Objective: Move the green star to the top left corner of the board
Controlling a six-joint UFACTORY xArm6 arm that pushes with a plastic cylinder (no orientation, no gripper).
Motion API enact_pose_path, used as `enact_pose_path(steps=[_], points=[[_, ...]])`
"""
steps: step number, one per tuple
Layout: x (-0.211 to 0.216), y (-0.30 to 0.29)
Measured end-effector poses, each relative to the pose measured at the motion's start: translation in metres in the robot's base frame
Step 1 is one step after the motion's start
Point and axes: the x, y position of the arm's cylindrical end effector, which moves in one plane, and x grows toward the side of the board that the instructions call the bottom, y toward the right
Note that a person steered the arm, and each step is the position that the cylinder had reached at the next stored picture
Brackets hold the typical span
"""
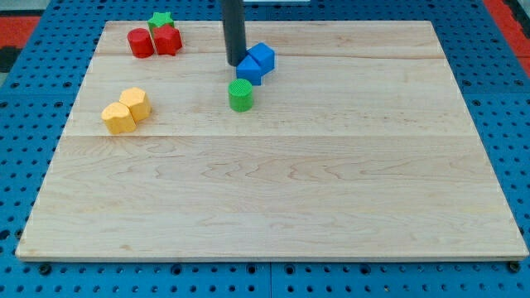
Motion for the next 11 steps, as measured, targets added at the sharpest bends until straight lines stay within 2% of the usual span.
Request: enact_pose_path(steps=[1, 3, 4, 10, 11], points=[[-0.012, -0.037], [-0.080, -0.098], [-0.090, -0.109], [-0.090, -0.151], [-0.090, -0.193]])
